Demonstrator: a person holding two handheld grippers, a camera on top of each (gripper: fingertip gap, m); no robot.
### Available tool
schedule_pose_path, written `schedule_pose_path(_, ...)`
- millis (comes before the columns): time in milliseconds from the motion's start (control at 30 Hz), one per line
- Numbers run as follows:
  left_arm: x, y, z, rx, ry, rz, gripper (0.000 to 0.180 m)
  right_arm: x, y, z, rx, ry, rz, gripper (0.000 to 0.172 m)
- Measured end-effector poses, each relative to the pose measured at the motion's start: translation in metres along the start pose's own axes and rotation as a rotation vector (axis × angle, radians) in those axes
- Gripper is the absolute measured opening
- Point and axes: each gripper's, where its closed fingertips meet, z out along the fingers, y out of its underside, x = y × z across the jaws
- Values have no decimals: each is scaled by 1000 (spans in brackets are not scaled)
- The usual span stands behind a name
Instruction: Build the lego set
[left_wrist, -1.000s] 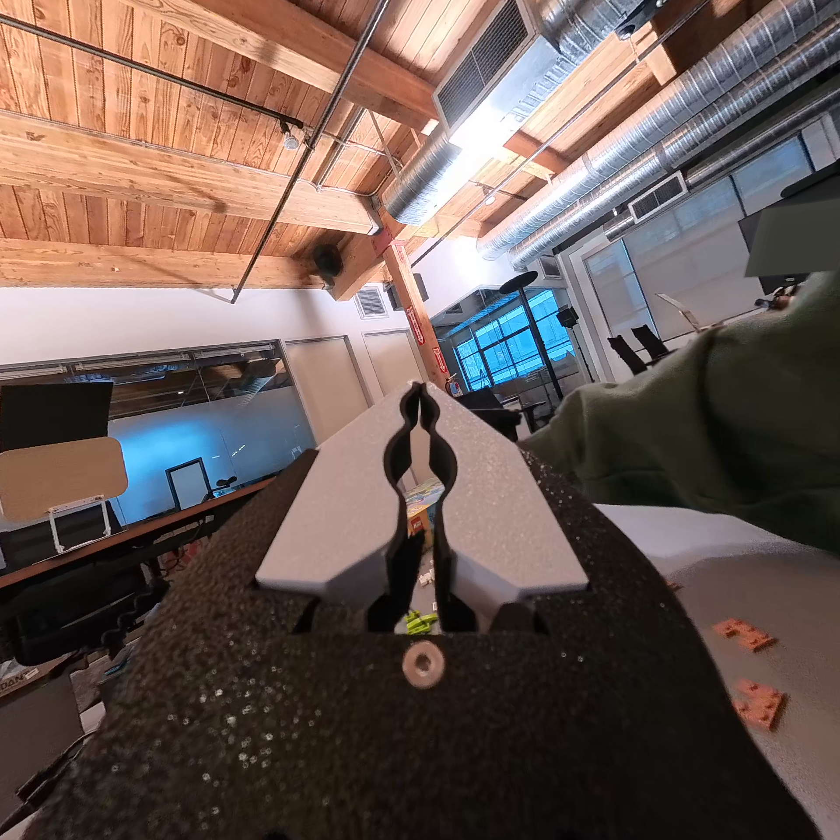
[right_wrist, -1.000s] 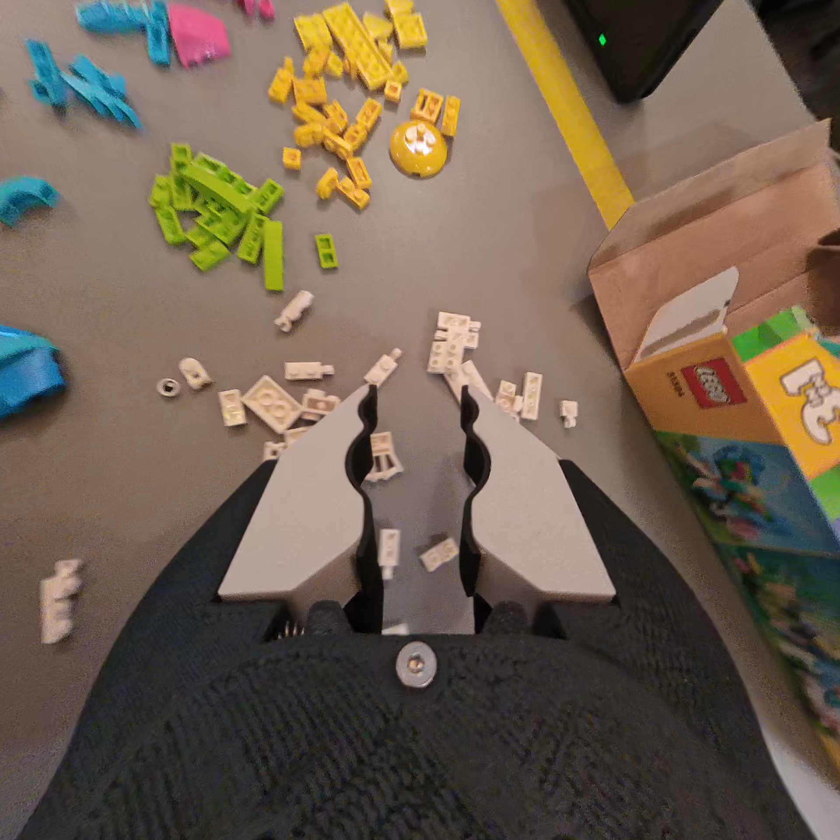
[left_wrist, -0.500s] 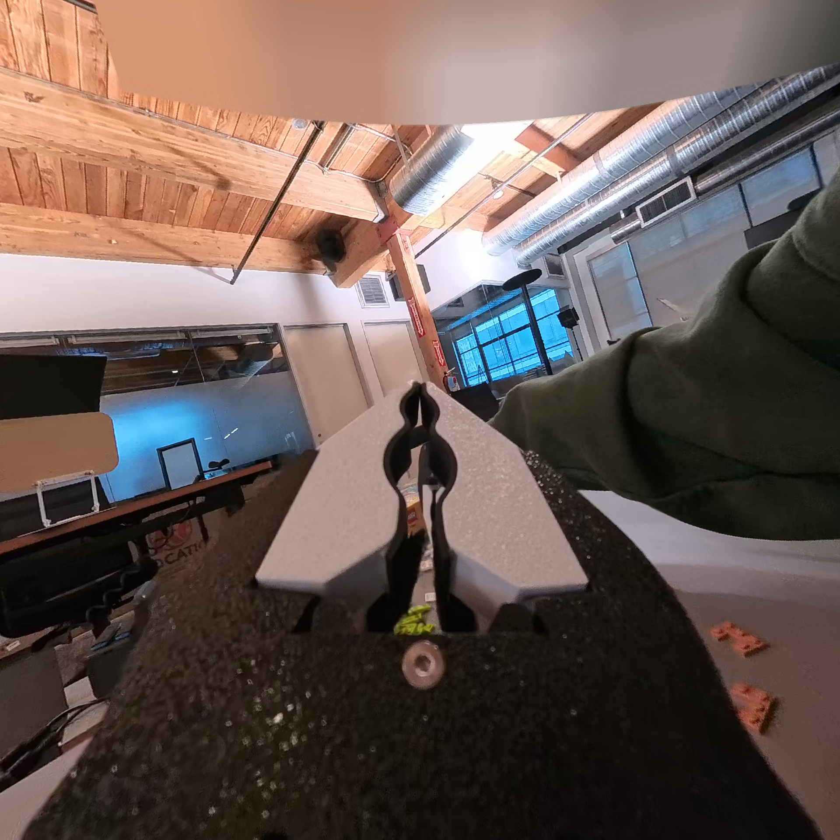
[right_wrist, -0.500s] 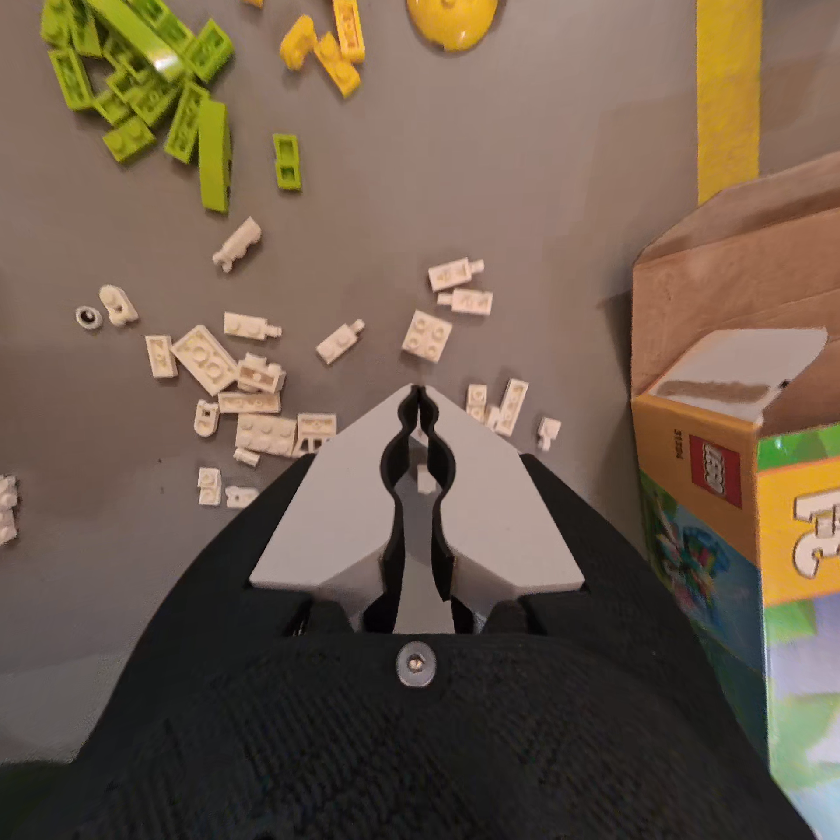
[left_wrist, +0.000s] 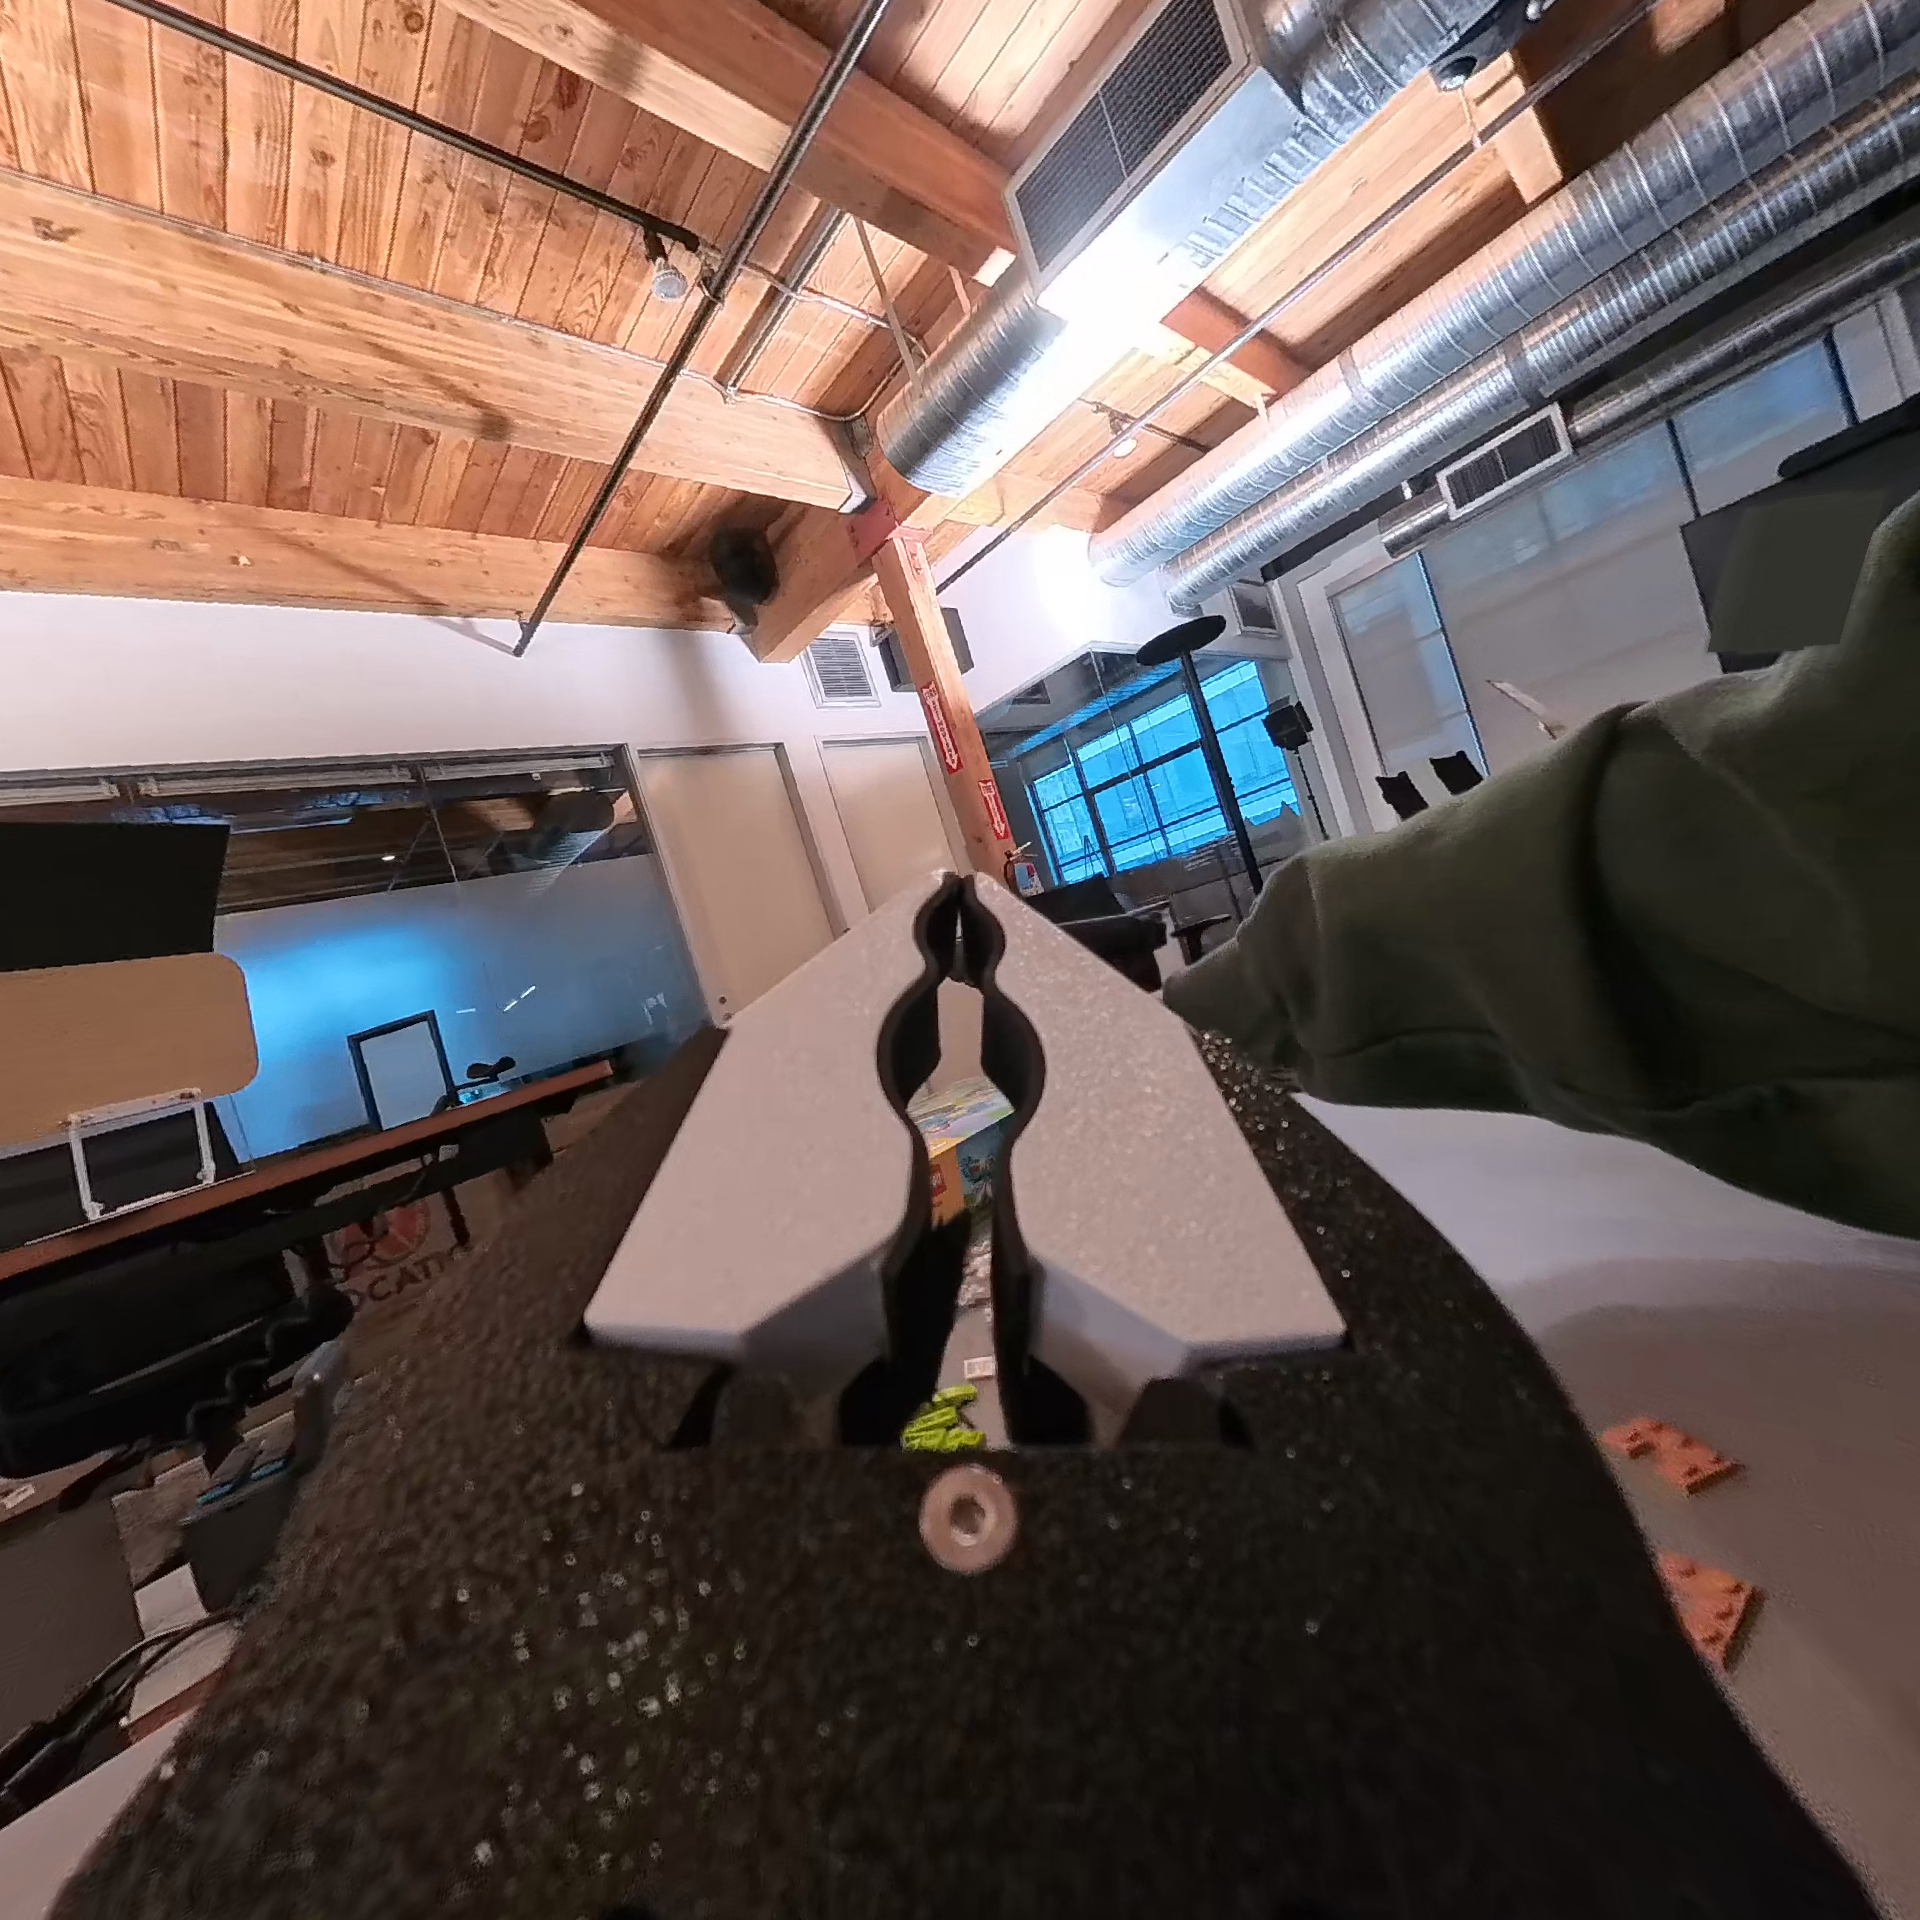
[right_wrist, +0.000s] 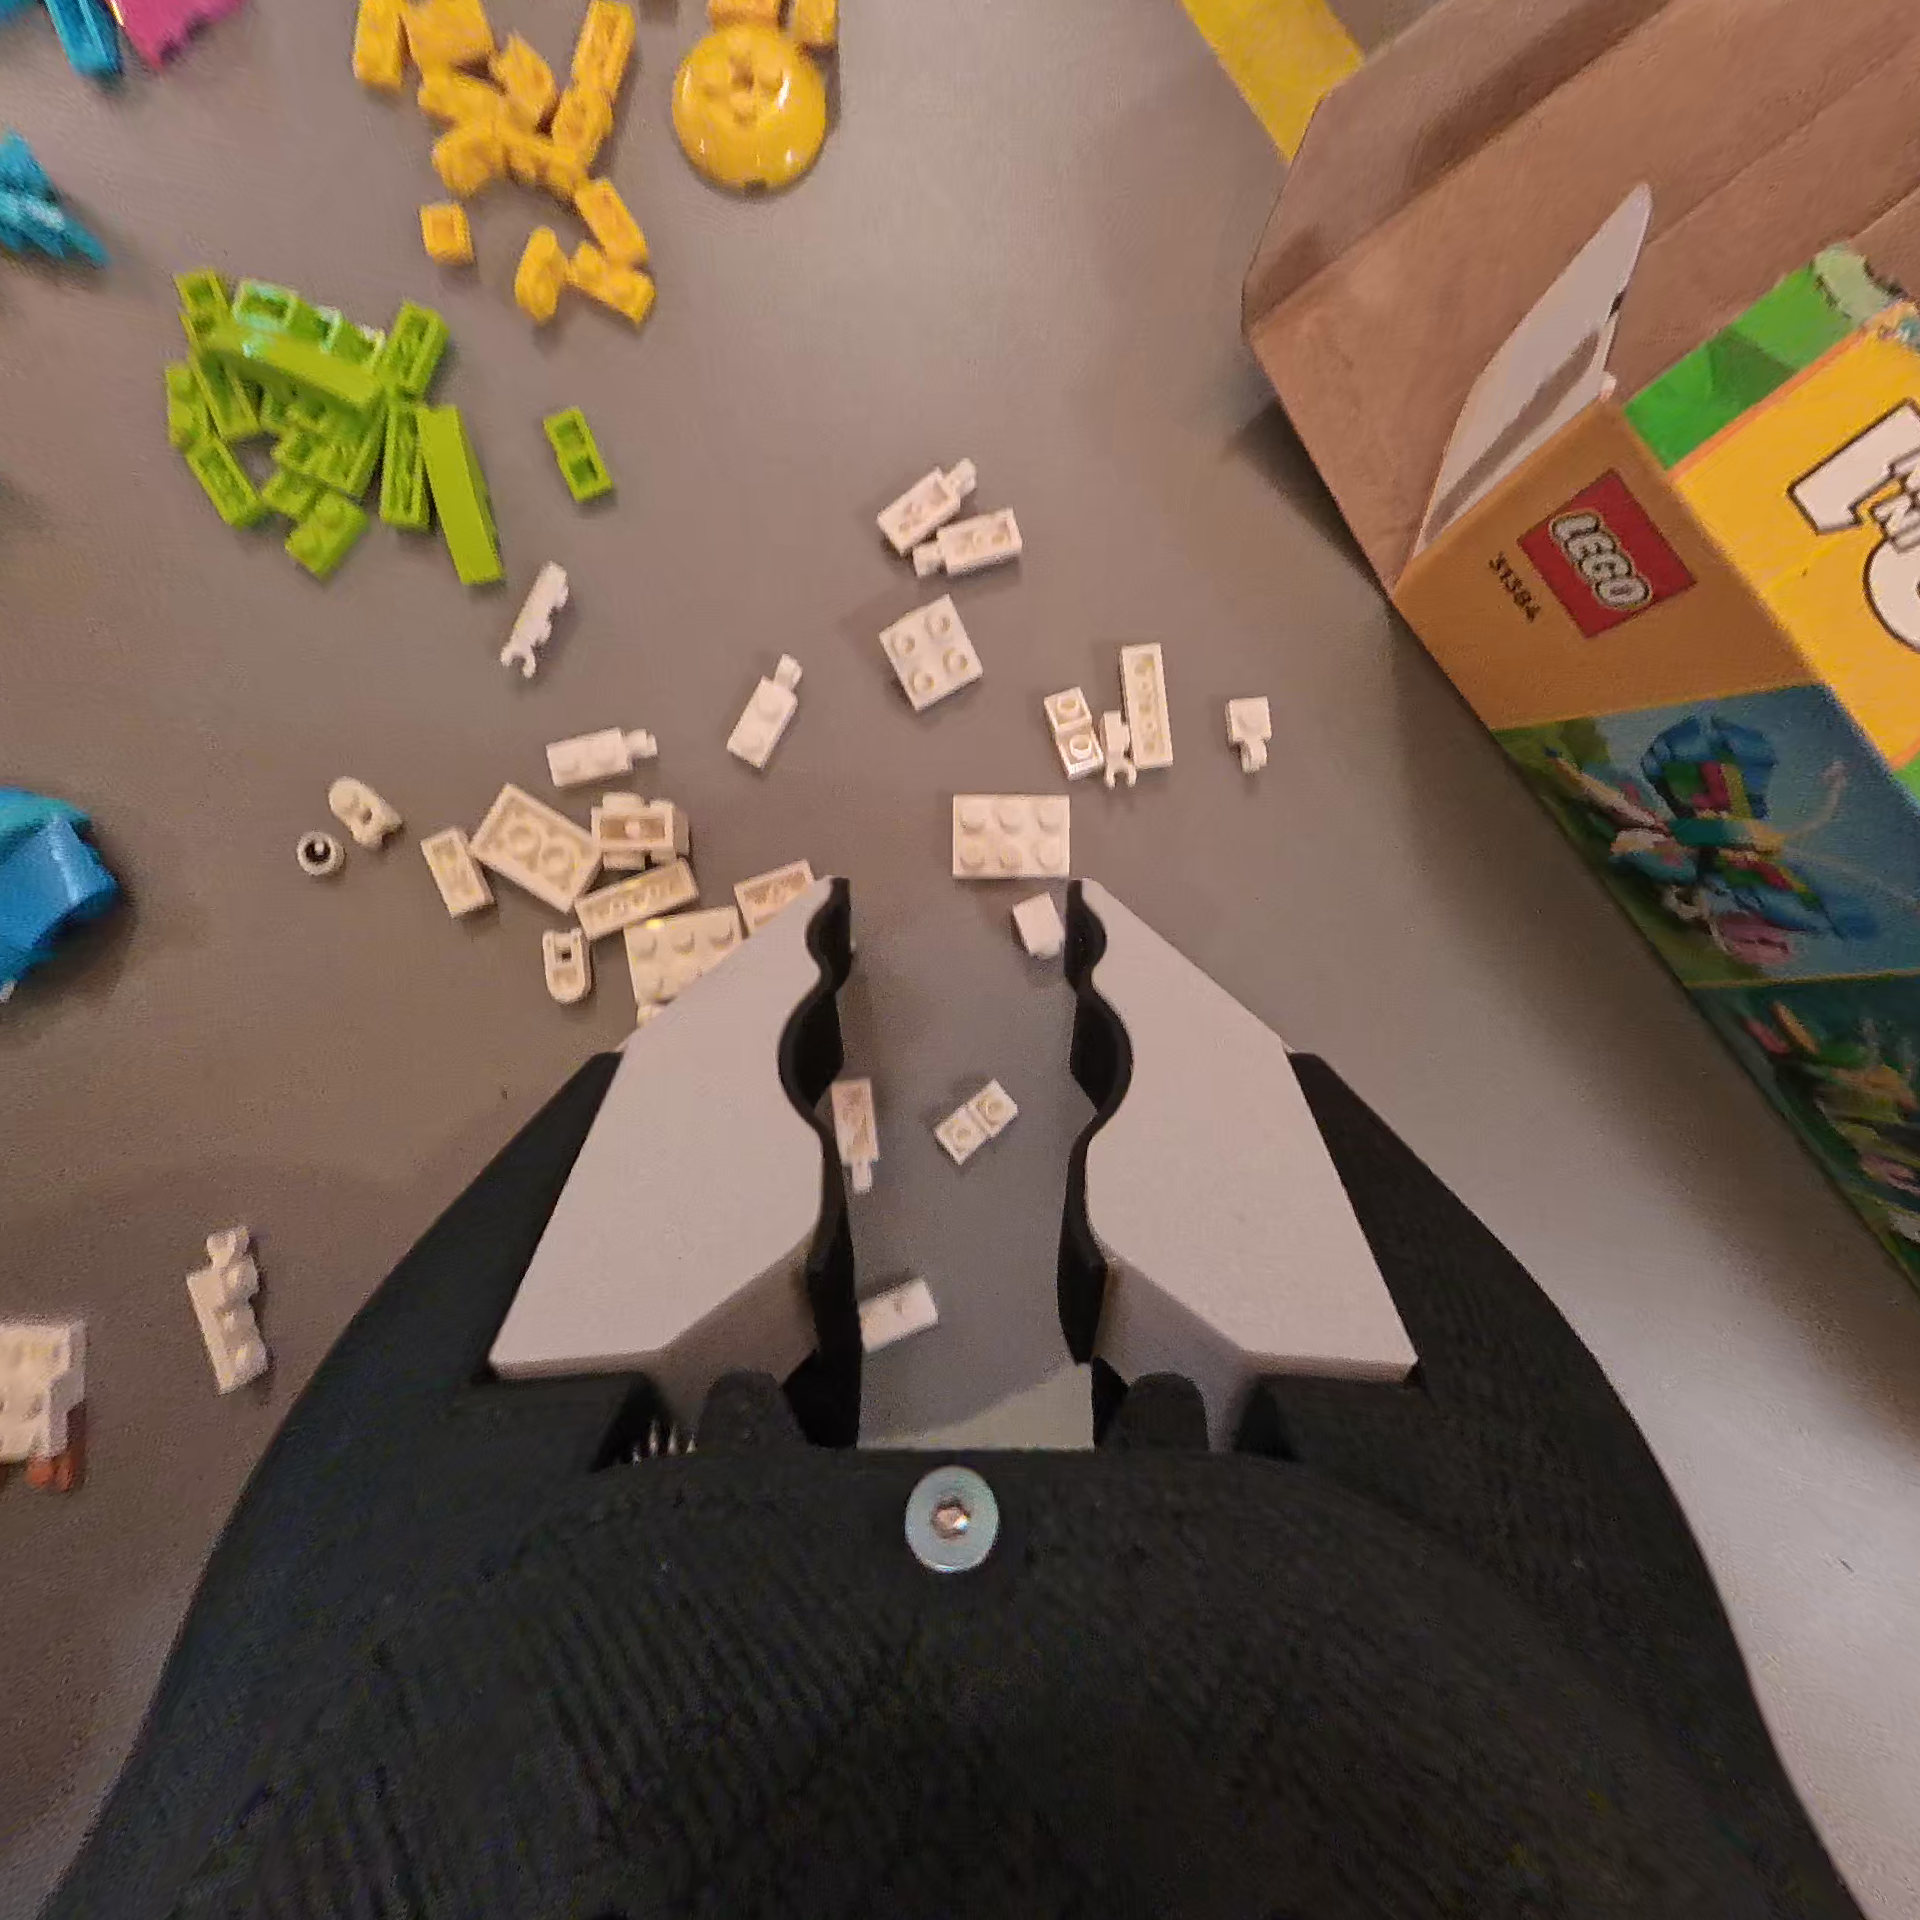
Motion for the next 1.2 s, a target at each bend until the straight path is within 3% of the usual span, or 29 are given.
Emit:
schedule_pose_path(133,-1,0,0,-1,0,4,0,6,-5,15,13,12,39,41)
schedule_pose_path(300,0,2,0,-7,4,4,0,11,-7,21,-11,20,58,24)
schedule_pose_path(433,-1,3,0,-9,0,3,0,-6,-12,6,-7,20,-47,24)
schedule_pose_path(567,-4,0,-1,1,-9,-2,0,-93,-29,-25,103,-139,-235,24)
schedule_pose_path(700,-3,0,-1,3,-7,-4,0,-196,7,-34,-3,-289,-486,24)
schedule_pose_path(800,-3,-1,-1,4,-7,-3,0,-232,32,-29,-62,-279,-567,24)
schedule_pose_path(900,-3,-1,-1,5,-7,-9,0,-236,51,-18,-102,-224,-556,24)
schedule_pose_path(1033,-2,0,-1,2,-4,-9,0,-234,46,-27,-20,-256,-474,35)
schedule_pose_path(1200,1,2,0,-4,5,-5,0,-129,14,-40,112,-48,-185,30)
